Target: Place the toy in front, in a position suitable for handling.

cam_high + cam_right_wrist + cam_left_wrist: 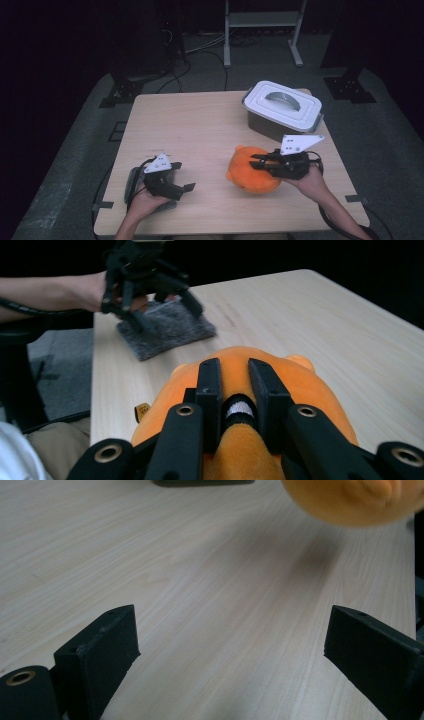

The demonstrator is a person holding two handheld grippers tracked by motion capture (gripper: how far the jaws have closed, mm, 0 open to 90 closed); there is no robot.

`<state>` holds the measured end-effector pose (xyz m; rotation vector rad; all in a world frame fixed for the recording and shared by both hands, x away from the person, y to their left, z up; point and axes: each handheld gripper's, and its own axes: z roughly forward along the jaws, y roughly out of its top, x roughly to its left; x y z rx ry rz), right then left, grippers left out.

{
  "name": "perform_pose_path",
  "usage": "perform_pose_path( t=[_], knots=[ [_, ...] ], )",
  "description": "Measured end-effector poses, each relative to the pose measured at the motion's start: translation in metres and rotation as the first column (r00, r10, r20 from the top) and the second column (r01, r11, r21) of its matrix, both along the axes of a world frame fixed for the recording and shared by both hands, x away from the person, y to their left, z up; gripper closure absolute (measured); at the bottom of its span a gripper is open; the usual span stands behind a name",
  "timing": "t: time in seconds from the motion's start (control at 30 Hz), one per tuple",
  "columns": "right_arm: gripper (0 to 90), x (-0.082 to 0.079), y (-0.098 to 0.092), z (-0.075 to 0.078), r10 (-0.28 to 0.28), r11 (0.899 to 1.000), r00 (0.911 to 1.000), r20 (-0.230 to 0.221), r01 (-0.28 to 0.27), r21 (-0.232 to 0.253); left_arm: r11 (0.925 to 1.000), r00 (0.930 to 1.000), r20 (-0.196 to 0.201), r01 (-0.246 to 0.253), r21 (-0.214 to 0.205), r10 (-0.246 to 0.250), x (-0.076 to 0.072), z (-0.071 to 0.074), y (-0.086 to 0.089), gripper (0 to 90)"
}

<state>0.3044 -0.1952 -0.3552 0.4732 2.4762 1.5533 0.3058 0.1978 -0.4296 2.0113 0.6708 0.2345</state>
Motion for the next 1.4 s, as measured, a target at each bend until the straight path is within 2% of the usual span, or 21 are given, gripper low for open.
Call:
perform_pose_path(
  t=[0.03, 0.2, 0.27, 0.33, 0.63, 0.7, 0.8, 0.9, 1.0, 1.2, 1.3, 1.4],
  knots=[
    [75.5, 0.000, 0.006, -0.002, 0.016, 1.000, 0.9999, -0.003, -0.016, -0.006, 0.9999, 1.0000, 0.002, -0.009, -0.012, 0.009, 0.000, 0.001, 0.002, 6.6],
    [75.3, 0.001, 0.035, -0.017, 0.084, 0.996, 0.9960, -0.030, -0.085, -0.033, 0.9993, 0.9995, 0.001, -0.031, -0.022, 0.031, 0.002, 0.003, 0.015, 6.6],
    [75.2, 0.002, 0.042, -0.024, 0.108, 0.994, 0.9933, -0.041, -0.109, -0.028, 0.9987, 0.9991, -0.001, -0.043, -0.027, 0.043, 0.003, 0.003, 0.019, 6.6],
    [75.2, 0.004, 0.049, -0.030, 0.126, 0.991, 0.9906, -0.054, -0.128, -0.030, 0.9983, 0.9987, -0.001, -0.051, -0.030, 0.051, 0.004, 0.003, 0.023, 6.6],
    [72.1, 0.007, 0.069, -0.059, 0.177, 0.981, 0.9824, -0.060, -0.181, -0.075, 0.9966, 0.9970, -0.011, -0.076, -0.032, 0.076, 0.007, 0.003, 0.039, 7.8],
    [64.1, 0.006, 0.069, -0.060, 0.172, 0.982, 0.9842, -0.044, -0.174, -0.067, 0.9972, 0.9973, -0.013, -0.073, -0.019, 0.073, 0.007, 0.003, 0.042, 10.4],
    [44.3, 0.004, 0.067, -0.057, 0.175, 0.982, 0.9825, -0.063, -0.179, -0.063, 0.9972, 0.9973, -0.006, -0.074, -0.011, 0.073, 0.006, 0.004, 0.049, 13.7],
    [36.4, -0.001, 0.058, -0.050, 0.171, 0.983, 0.9848, -0.027, -0.173, -0.066, 0.9966, 0.9966, -0.011, -0.082, -0.003, 0.082, 0.006, 0.004, 0.057, 15.3],
    [32.1, -0.006, 0.045, -0.049, 0.149, 0.987, 0.9889, -0.004, -0.149, -0.067, 0.9972, 0.9970, -0.019, -0.074, 0.010, 0.074, 0.007, 0.002, 0.062, 16.6],
    [29.6, -0.009, 0.018, -0.056, 0.112, 0.992, 0.9934, -0.024, -0.113, -0.052, 0.9964, 0.9974, -0.047, -0.052, 0.067, 0.055, 0.009, -0.008, 0.064, 20.9],
    [29.5, -0.009, 0.012, -0.059, 0.105, 0.993, 0.9939, -0.034, -0.106, -0.043, 0.9901, 0.9980, -0.040, -0.043, 0.134, 0.049, 0.010, -0.014, 0.060, 24.0],
    [28.5, -0.011, 0.011, -0.065, 0.097, 0.994, 0.9937, -0.057, -0.099, -0.044, 0.9876, 0.9984, -0.043, -0.030, 0.154, 0.037, 0.012, -0.020, 0.058, 31.8]
  ],
)
